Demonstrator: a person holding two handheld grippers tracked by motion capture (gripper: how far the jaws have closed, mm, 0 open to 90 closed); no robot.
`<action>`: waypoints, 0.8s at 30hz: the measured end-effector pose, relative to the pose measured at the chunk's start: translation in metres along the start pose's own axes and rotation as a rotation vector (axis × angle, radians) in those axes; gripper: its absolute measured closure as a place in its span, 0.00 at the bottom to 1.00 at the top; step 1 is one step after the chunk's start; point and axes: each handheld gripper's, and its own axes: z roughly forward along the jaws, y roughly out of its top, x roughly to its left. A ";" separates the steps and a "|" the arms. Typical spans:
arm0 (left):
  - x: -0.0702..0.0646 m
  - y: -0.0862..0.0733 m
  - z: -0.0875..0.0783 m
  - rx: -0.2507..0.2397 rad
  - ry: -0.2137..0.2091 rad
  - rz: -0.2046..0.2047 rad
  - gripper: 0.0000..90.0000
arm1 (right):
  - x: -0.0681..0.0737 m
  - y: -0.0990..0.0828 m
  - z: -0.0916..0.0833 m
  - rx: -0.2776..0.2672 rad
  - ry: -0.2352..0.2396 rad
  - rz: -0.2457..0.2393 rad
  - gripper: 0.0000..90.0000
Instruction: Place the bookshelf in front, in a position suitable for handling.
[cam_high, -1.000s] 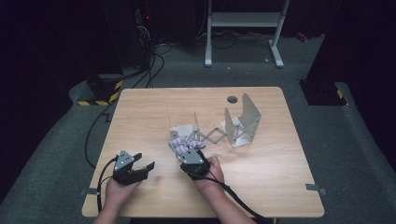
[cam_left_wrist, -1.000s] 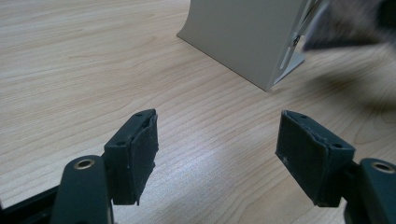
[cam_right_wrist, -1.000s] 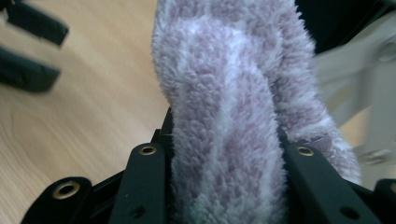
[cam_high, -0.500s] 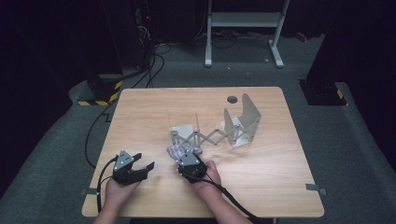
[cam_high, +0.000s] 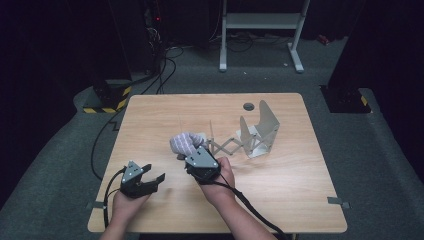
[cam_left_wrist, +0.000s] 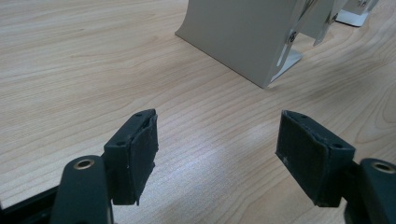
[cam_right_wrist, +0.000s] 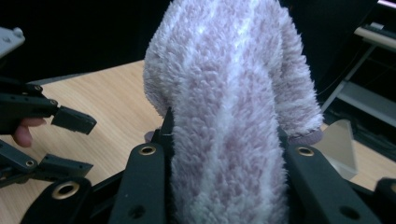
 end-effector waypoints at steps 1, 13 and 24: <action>0.000 0.000 0.000 -0.001 0.000 0.000 0.33 | 0.001 -0.004 0.003 0.014 0.003 -0.003 0.71; 0.000 0.000 0.000 0.001 -0.002 -0.001 0.33 | 0.016 -0.068 0.048 0.249 0.036 -0.002 0.71; 0.000 0.000 0.001 0.005 -0.008 -0.002 0.33 | 0.014 -0.082 0.046 0.281 0.042 -0.009 0.71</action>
